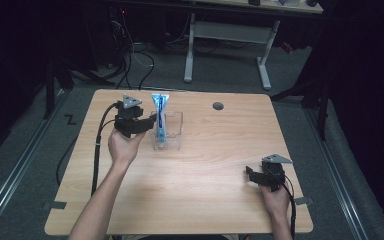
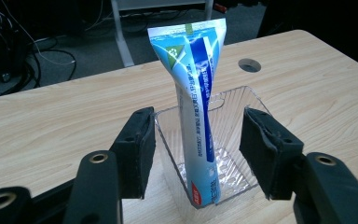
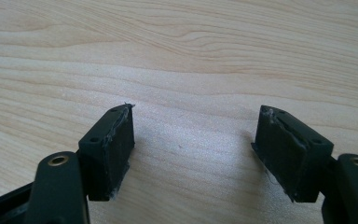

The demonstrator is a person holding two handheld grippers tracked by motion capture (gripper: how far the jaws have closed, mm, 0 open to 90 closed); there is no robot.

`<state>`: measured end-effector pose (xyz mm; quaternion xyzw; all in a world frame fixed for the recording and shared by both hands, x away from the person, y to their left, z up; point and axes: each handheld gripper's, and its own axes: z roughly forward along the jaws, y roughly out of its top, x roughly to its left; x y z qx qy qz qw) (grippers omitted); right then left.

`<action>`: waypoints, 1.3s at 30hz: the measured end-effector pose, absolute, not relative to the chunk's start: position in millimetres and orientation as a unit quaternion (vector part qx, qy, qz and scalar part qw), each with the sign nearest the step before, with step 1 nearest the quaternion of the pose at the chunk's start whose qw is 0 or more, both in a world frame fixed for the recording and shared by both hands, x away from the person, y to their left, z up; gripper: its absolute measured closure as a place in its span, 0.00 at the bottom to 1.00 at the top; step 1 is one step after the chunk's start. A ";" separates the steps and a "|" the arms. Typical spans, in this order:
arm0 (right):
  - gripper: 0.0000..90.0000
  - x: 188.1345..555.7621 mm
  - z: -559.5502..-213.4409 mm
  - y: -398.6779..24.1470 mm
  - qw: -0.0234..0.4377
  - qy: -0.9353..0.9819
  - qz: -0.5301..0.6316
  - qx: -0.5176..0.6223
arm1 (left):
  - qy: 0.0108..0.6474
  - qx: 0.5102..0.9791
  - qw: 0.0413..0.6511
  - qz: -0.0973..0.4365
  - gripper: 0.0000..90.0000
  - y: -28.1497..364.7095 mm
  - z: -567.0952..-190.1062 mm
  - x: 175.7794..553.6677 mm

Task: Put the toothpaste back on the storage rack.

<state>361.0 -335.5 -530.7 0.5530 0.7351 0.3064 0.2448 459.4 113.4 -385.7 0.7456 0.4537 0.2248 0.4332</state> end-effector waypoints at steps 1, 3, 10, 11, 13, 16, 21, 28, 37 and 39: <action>0.32 361.0 -530.7 -335.5 0.245 0.735 0.306 0.553 | 0.454 0.746 0.433 0.225 0.51 113.6 -385.3 458.8; 0.32 361.0 -530.7 -335.5 0.245 0.735 0.306 0.553 | 0.452 0.746 0.434 0.227 0.51 114.3 -384.5 457.7; 0.32 360.9 -530.7 -335.5 0.245 0.735 0.306 0.553 | 0.451 0.746 0.432 0.233 0.51 117.6 -386.9 451.9; 0.32 361.0 -530.7 -335.5 0.245 0.735 0.307 0.553 | 0.452 0.744 0.434 0.232 0.51 119.0 -387.8 451.0; 0.32 361.0 -530.7 -335.5 0.245 0.735 0.306 0.553 | 0.455 0.743 0.433 0.232 0.51 121.3 -388.9 449.6; 0.32 361.0 -530.7 -335.5 0.245 0.735 0.307 0.553 | 0.457 0.741 0.435 0.231 0.51 125.6 -390.1 447.2; 0.32 361.1 -530.7 -335.6 0.245 0.736 0.307 0.552 | 0.460 0.738 0.438 0.230 0.51 130.9 -391.0 442.9; 0.32 361.0 -530.7 -335.5 0.245 0.735 0.307 0.553 | 0.464 0.733 0.442 0.229 0.51 137.0 -392.1 437.6; 0.32 361.0 -530.7 -335.6 0.245 0.735 0.306 0.553 | 0.469 0.728 0.445 0.229 0.51 146.0 -391.3 430.1; 0.32 361.0 -530.7 -335.6 0.245 0.735 0.306 0.553 | 0.468 0.728 0.444 0.229 0.51 147.9 -391.0 427.5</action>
